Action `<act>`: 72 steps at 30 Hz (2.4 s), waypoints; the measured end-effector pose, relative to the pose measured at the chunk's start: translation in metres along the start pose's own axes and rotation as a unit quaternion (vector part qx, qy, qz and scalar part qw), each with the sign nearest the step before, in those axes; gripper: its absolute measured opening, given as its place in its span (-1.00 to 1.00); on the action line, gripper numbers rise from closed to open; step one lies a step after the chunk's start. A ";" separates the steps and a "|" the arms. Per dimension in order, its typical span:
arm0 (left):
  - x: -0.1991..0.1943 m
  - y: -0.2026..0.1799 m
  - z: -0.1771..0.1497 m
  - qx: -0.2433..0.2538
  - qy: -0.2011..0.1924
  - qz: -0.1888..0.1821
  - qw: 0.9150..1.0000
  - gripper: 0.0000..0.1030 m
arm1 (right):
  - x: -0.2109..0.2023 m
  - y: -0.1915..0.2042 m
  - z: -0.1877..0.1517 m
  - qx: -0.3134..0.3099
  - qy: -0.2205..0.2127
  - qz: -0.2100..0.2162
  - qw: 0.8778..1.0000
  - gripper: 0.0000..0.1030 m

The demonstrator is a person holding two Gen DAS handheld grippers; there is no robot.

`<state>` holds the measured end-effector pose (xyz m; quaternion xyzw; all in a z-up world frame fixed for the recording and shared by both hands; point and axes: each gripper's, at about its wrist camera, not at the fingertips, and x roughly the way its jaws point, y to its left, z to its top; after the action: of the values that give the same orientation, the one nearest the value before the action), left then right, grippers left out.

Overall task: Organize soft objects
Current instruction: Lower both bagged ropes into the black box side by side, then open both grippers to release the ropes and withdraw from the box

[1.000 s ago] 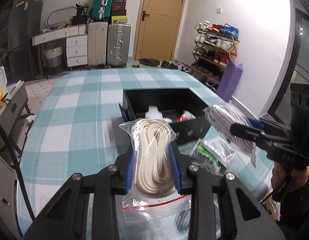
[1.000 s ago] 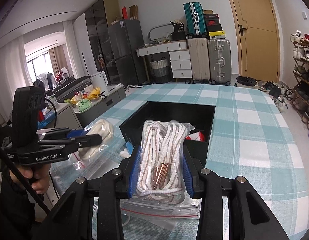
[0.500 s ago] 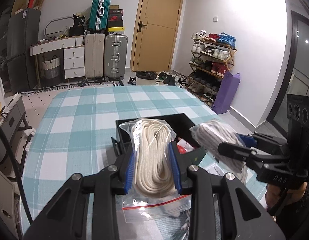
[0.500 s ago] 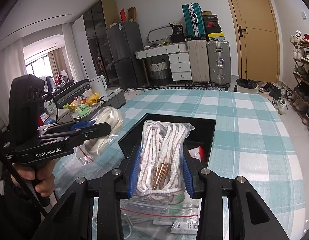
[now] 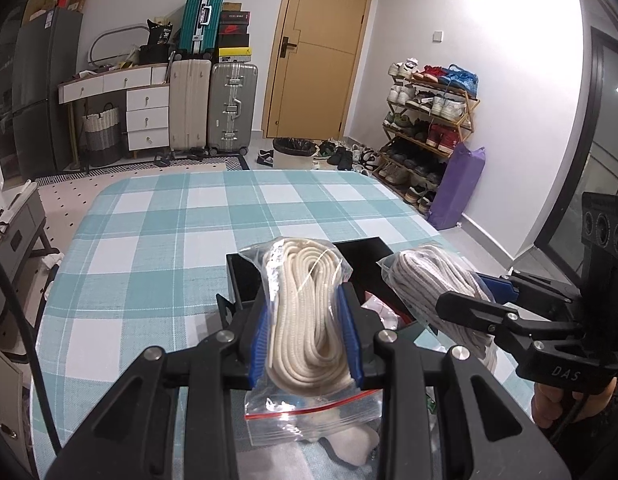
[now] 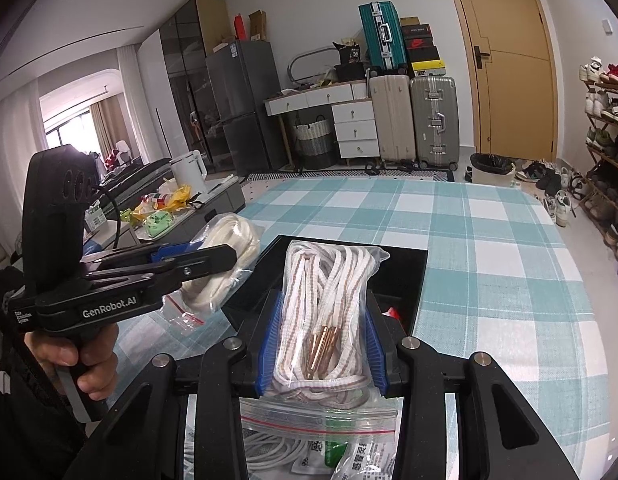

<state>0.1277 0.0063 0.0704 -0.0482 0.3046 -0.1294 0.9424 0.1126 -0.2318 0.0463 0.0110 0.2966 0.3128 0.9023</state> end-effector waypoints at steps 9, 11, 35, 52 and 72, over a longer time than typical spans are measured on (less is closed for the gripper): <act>0.018 -0.001 0.009 0.002 0.008 0.007 1.000 -0.41 | 0.017 -0.010 0.008 0.008 0.011 -0.003 1.000 -0.27; 0.023 -0.001 0.010 0.003 0.011 0.008 1.000 -0.41 | 0.020 -0.011 0.010 0.010 0.013 -0.004 1.000 -0.27; 0.069 0.002 0.013 0.003 0.039 0.011 0.999 -0.41 | 0.070 -0.031 0.021 0.008 0.037 -0.025 0.999 -0.27; 0.089 -0.001 0.000 0.033 0.058 0.034 0.997 -0.41 | 0.097 -0.029 0.018 -0.025 0.060 -0.051 0.997 -0.27; 0.080 0.003 0.000 0.034 0.054 0.017 0.998 0.19 | 0.087 -0.027 0.018 -0.043 0.052 -0.053 0.996 0.19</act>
<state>0.1902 -0.0126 0.0249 -0.0040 0.3512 -0.1263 0.9278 0.1921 -0.2004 0.0092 -0.0597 0.3297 0.2773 0.9005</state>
